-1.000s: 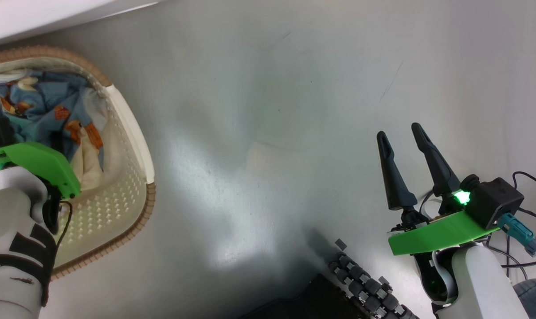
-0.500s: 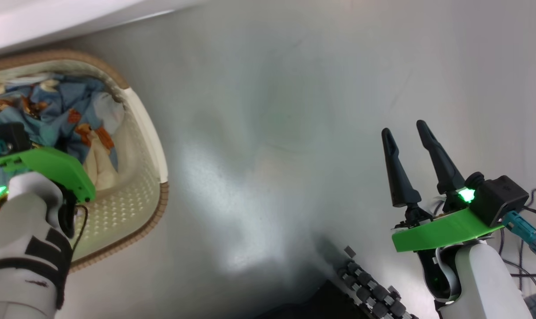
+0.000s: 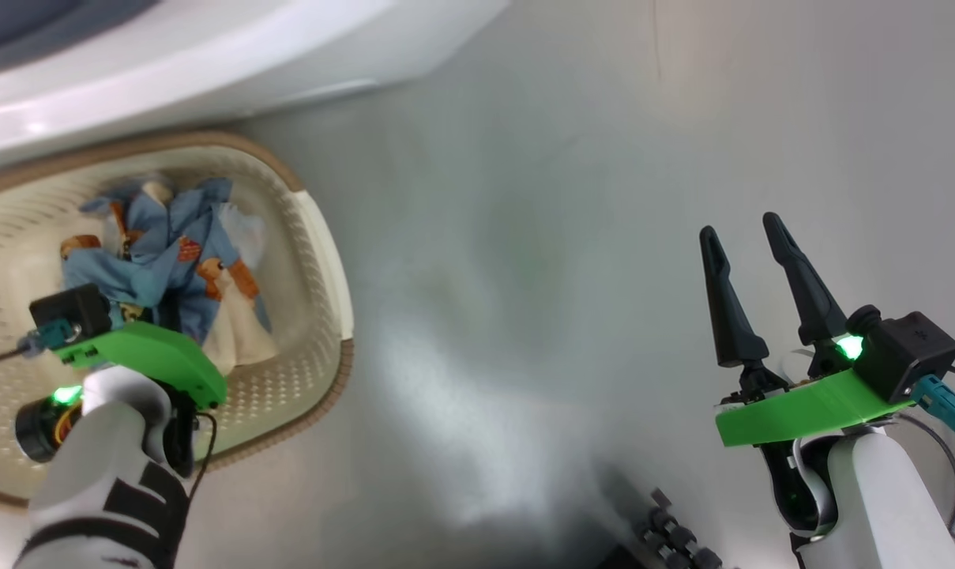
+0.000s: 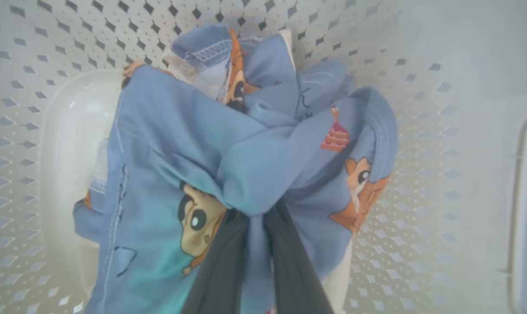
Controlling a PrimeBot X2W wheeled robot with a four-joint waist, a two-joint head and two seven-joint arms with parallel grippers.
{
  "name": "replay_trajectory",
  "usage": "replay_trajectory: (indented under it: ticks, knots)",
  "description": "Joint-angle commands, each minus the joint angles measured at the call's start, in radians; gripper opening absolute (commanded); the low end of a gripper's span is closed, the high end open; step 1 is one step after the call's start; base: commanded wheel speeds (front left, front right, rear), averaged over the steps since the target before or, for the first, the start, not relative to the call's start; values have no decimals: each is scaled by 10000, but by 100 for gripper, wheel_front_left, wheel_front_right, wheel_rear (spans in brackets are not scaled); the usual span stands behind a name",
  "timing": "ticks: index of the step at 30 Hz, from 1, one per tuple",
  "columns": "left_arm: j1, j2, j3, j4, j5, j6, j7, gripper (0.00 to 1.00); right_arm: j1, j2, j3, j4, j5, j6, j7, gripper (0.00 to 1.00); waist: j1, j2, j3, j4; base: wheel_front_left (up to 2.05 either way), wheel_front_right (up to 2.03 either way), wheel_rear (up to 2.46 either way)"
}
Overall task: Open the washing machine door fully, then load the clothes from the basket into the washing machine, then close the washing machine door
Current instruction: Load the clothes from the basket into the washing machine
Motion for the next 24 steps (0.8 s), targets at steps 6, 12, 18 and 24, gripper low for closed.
replay_trajectory:
  ticks: [6,12,18,24]
  knots:
    - [1750,-12,790,-1817,309,30,-135,0,676,-180,59,-58,-128,14,-119,100,0,-1,-1608,696,0,0,0]
    - [3091,-303,1232,-2931,697,-47,-136,0,1082,-213,29,37,-181,14,-119,100,0,-1,-2704,883,0,0,0]
    - [4244,-540,1510,-3677,990,-161,-136,0,1521,-282,-18,147,-225,14,-119,100,0,-1,-3807,1089,0,0,0]
    - [5421,-687,1831,-4829,1164,-229,-137,0,2062,-369,-59,234,-300,14,-119,100,0,-1,-4976,1404,0,0,0]
